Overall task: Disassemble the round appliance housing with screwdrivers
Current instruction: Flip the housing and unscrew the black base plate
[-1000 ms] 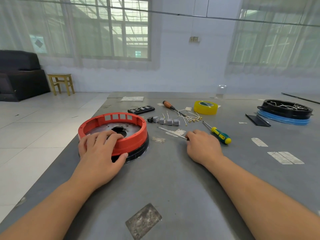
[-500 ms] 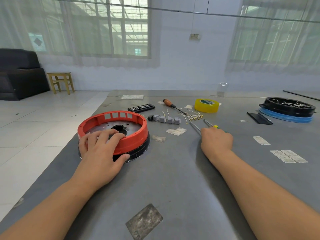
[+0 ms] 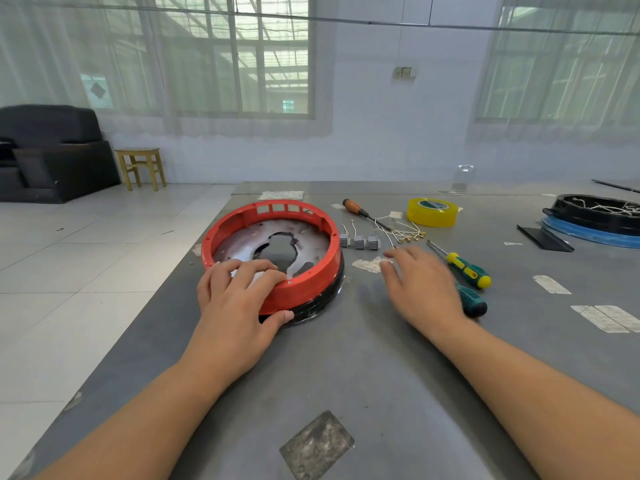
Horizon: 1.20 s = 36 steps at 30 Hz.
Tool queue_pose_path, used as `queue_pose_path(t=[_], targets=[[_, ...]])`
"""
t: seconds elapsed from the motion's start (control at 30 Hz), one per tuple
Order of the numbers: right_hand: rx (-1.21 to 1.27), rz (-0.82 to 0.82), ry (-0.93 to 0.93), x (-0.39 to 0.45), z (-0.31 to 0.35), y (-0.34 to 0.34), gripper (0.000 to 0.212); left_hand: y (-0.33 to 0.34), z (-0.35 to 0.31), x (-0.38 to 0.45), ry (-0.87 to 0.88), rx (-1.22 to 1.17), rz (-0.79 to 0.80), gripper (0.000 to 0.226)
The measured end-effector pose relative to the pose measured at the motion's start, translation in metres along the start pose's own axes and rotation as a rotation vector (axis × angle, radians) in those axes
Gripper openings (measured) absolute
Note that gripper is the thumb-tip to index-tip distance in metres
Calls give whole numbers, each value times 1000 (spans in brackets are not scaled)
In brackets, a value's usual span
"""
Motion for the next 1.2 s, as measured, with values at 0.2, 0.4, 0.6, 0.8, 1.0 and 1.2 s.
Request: queue_pose_path(t=[0.2,0.4,0.6,0.8,1.0,1.2], targets=[[1351,311,464,-17,49,26,67,-2,-17,1,177,32,-70,45],[1649,390,514,-21,53,24,43,-4,-20,1,207,78,-118,44],[1634,265,612,-20,48,23,39,19,-37,4,165,209,-49,54],[1632,119,670,-21,45,22,49,30,-42,27,55,243,-5,90],[1616,80,677,-19,47,21,73,33,-40,29,177,223,-52,101],[1645,109,541,-10,61,24,76,26,-34,33,151,240,-131,81]])
Point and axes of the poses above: each hand's wrist, its own x-axis towards the middle knuckle, its own y-axis out of the palm, z = x × y, the point moved 4 cm from there along x, towards the middle knuckle, and after that the axes turned 2 degrees about -x, right-handed, at the moved point
